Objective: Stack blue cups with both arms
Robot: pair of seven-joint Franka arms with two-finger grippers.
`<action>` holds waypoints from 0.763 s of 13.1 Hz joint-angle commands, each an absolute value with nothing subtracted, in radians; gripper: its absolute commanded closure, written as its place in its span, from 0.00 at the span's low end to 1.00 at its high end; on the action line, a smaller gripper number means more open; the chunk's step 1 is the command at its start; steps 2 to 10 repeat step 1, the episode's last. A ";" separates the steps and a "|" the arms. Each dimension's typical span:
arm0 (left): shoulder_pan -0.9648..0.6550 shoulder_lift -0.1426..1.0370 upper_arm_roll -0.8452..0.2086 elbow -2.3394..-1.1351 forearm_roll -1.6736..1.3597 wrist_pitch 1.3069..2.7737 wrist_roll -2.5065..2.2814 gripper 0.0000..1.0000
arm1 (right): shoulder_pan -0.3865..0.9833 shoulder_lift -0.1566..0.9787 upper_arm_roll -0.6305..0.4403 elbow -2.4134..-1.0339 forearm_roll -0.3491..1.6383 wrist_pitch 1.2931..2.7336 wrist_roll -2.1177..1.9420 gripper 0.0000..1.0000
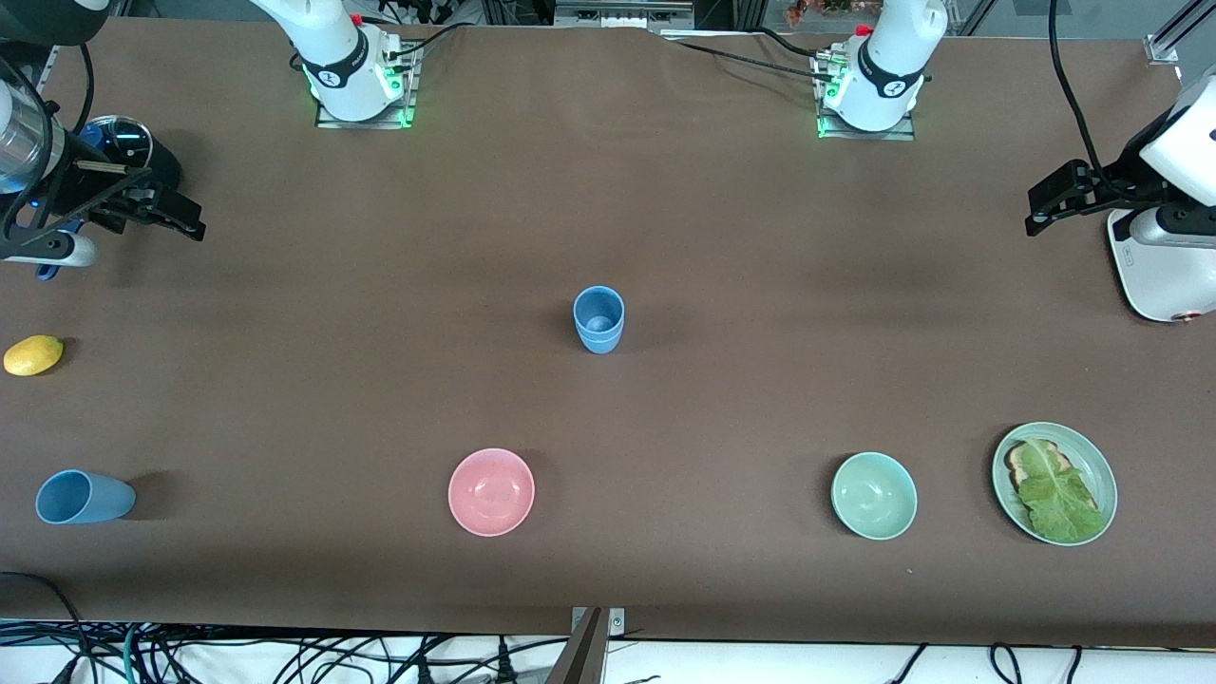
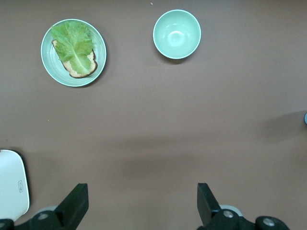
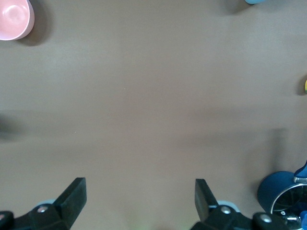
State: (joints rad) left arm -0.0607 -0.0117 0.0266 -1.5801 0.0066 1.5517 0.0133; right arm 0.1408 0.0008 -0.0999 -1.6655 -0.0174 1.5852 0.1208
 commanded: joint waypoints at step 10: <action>-0.055 -0.018 0.032 -1.580 -0.024 1.562 0.015 0.00 | 0.137 0.011 -0.092 -1.640 -0.020 1.574 0.136 0.00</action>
